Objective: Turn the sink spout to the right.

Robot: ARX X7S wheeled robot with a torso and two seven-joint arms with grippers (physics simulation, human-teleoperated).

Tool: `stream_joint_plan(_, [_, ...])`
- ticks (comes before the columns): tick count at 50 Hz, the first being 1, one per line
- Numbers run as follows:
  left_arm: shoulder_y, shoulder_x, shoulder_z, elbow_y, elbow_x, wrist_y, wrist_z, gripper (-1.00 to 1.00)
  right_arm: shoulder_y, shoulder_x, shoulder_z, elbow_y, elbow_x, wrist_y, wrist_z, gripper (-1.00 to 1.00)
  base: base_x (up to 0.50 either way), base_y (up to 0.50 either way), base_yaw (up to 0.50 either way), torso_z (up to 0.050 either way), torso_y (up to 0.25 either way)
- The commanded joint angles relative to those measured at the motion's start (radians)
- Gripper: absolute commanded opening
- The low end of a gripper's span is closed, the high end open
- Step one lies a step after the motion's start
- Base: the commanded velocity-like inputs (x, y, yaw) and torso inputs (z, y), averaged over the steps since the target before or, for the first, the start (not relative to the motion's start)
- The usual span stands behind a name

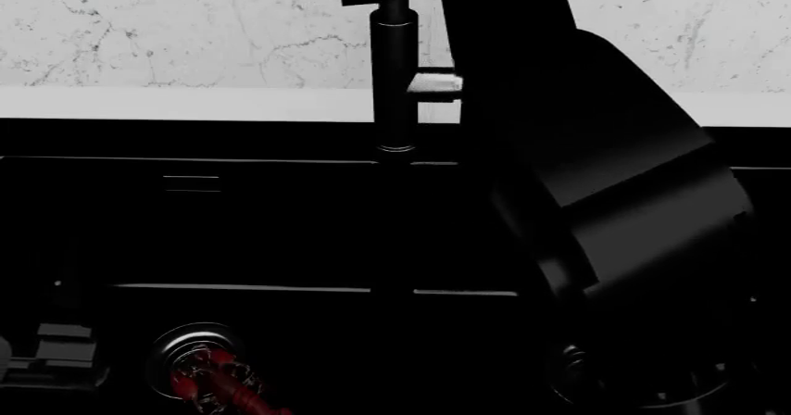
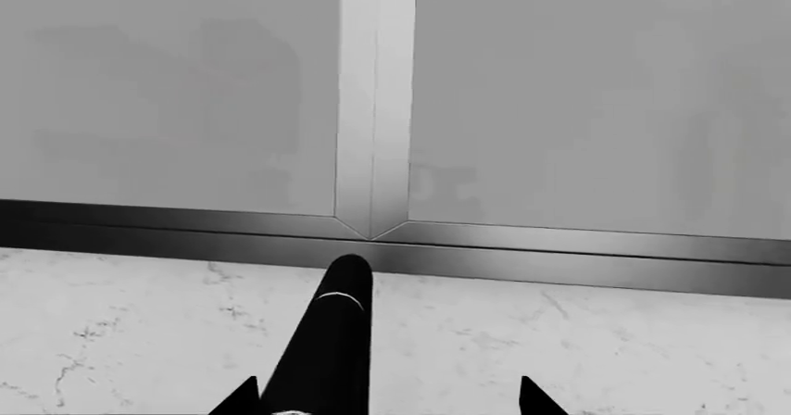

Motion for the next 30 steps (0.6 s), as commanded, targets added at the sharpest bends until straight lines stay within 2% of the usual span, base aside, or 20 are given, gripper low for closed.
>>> stream_joint_plan(1, [-0.002,-0.003,0.005,0.0,0.0,-0.002,-0.001,1.0,-0.025,0.026,0.005,-0.042,0.004,0.012,0.02,1.0,0.0,0.0,0.0,0.0,0.0])
stream_joint_plan(30, [-0.004,-0.009,0.018,-0.004,0.005,0.001,-0.003,1.0,0.01,0.048,0.001,0.0,-0.007,-0.011,0.015,1.0,0.0,0.0,0.0,0.0,0.0])
